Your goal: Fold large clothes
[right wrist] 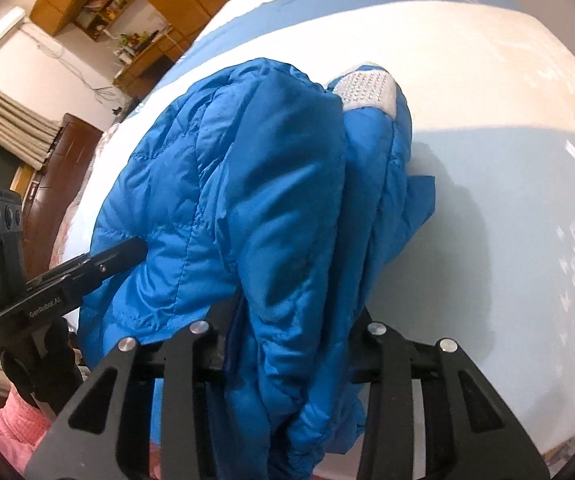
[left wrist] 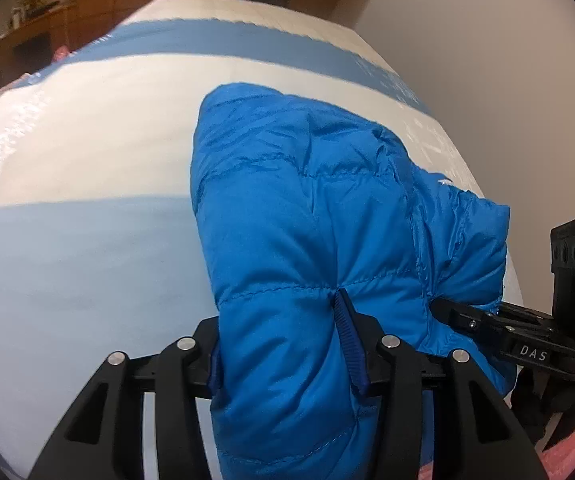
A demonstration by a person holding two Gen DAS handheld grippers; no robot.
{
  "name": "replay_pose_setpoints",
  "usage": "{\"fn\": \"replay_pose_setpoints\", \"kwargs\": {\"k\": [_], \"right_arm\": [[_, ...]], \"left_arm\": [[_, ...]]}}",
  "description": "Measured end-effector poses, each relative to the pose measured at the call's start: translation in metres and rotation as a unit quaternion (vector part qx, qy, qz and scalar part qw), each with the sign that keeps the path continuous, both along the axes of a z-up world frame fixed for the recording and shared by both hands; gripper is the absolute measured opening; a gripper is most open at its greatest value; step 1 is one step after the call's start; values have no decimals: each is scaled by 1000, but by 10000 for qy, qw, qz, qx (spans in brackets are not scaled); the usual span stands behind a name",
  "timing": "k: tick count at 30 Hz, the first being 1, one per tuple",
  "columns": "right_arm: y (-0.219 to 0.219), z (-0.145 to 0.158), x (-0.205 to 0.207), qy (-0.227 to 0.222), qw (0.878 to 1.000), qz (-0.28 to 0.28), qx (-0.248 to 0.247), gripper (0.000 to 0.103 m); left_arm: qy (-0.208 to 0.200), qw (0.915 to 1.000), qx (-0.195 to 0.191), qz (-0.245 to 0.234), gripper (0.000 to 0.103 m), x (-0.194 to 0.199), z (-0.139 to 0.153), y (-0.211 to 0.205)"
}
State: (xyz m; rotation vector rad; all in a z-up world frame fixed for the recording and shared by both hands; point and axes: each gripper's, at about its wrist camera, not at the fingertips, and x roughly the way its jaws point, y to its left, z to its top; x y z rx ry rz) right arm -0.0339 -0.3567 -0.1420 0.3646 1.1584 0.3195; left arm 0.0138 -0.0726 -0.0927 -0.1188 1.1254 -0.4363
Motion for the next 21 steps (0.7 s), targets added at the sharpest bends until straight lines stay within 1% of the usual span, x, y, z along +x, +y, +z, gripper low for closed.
{"fn": "replay_pose_setpoints", "kwargs": {"k": [4, 8, 9, 11, 14, 16, 18, 21], "right_arm": [[22, 12, 26, -249, 9994, 228, -114, 36], [45, 12, 58, -337, 9986, 371, -185, 36], [50, 9, 68, -299, 9986, 386, -223, 36], [58, -2, 81, -44, 9990, 329, -290, 36], [66, -16, 92, 248, 9983, 238, -480, 36], [75, -19, 98, 296, 9975, 174, -617, 36], [76, -21, 99, 372, 9970, 92, -673, 36], [77, -24, 101, 464, 9965, -25, -695, 37]], "left_arm": [[-149, 9995, 48, 288, 48, 20, 11, 25], [-320, 9980, 161, 524, 48, 45, 17, 52], [-332, 9977, 206, 546, 48, 50, 16, 55], [-263, 9973, 348, 594, 48, 69, 5, 52], [25, 9969, 516, 598, 48, 88, -19, 53], [98, 9966, 601, 550, 49, 92, -30, 54], [69, 9959, 776, 458, 50, 91, -34, 50], [77, 9955, 864, 385, 51, 94, -39, 47]]}}
